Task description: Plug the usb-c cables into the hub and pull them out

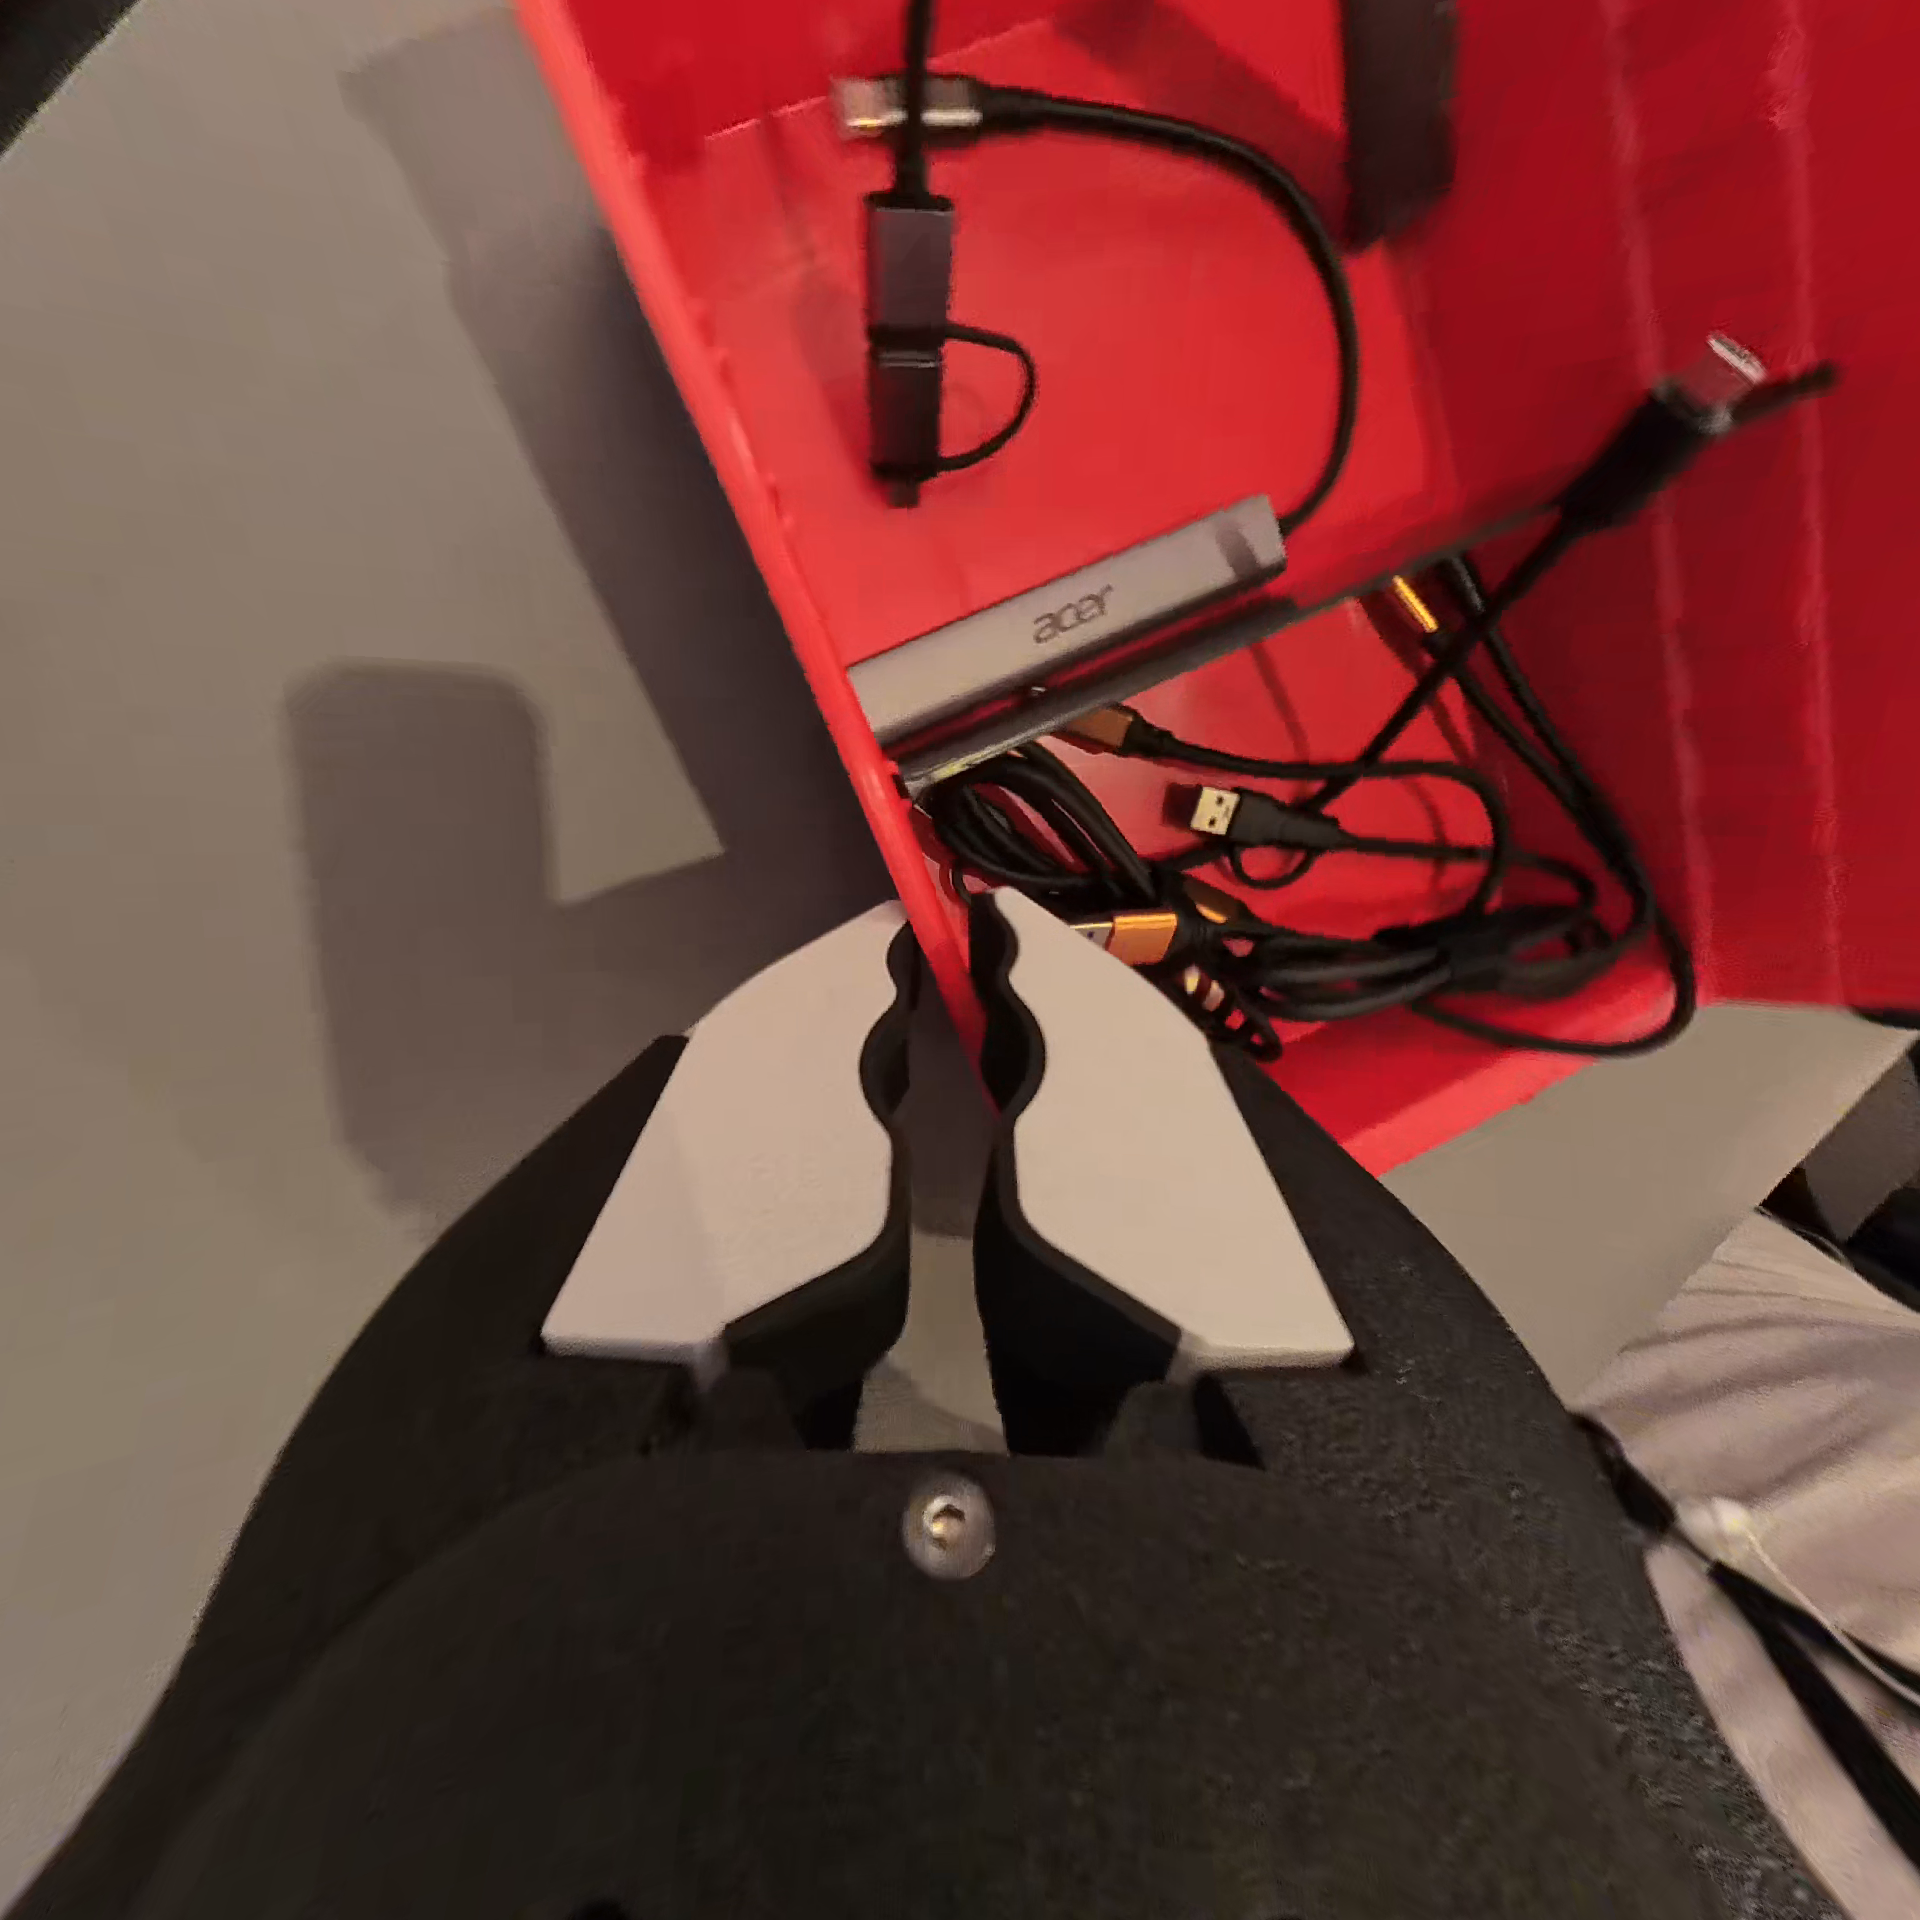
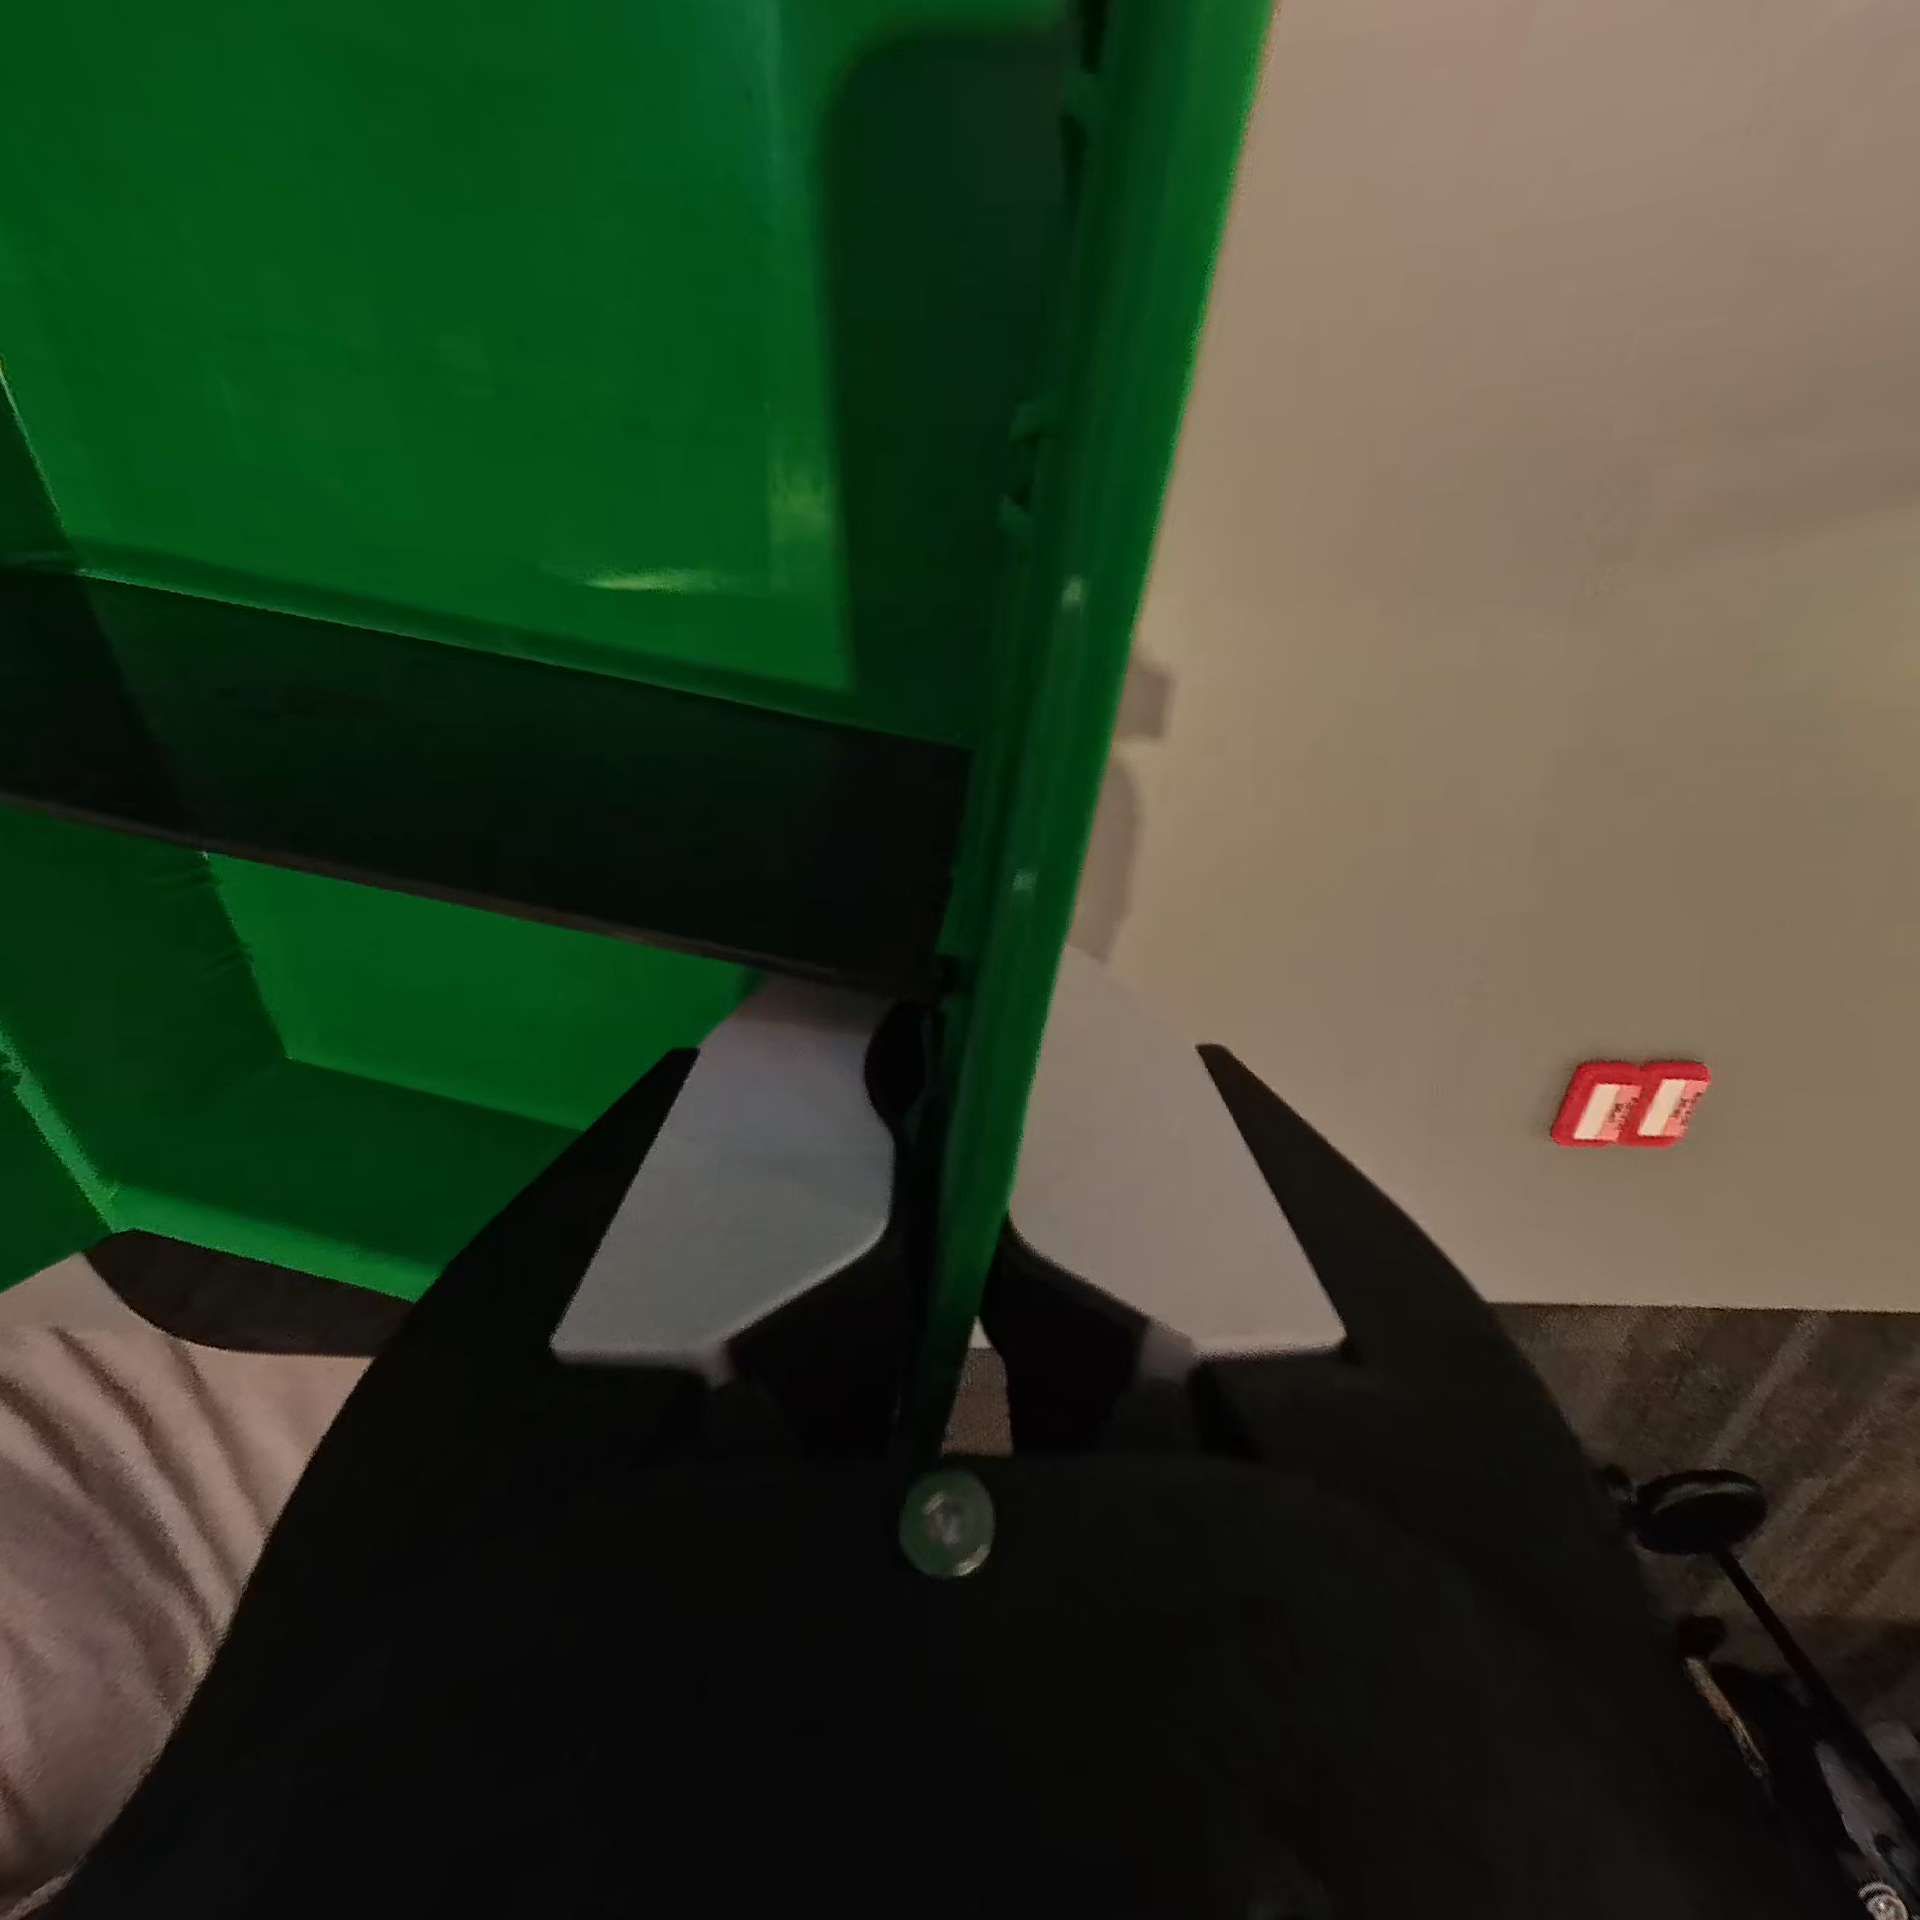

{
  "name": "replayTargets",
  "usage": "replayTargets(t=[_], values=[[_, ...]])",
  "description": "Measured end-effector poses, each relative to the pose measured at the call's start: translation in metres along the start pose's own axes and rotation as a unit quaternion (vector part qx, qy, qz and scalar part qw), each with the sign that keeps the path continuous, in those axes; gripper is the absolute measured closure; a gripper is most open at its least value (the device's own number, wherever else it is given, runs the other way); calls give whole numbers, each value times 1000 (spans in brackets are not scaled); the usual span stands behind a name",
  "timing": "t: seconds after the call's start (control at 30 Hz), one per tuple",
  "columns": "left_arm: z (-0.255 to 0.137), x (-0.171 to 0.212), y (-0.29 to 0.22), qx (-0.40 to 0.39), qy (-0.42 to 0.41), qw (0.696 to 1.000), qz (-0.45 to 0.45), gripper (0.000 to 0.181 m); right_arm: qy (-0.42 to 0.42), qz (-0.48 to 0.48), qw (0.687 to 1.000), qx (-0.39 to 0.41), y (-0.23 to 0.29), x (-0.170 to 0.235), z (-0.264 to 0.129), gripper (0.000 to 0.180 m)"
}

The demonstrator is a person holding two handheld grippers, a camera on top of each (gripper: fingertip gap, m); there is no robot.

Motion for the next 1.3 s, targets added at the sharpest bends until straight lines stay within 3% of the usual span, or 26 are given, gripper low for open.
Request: replayTargets(t=[0.33,0.63,0.87,1.3], values=[[-85,99,125,-96,-48,976,-191,175,0,-40,998,-57,80,-44,38,174],[-148,203,165,-112,-84,914,-380,173,31,-41,992,-116,115,-80,87,171],[-152,202,173,-184,-63,911,-364,176,-1,9,998,-62,101,-74,82,174],[-145,192,160,-237,-8,915,-326,176,13,-14,997,-71,81,-58,77,172]])
Point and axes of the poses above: each gripper's, where its closed fingertips meet, z out along the fingers, x out of its underside, y = z × x across the jaws, the point moved 10 cm from there along -z, back along the fingers, and after that the axes turned 7 degrees about -y, right-handed, at the moved point
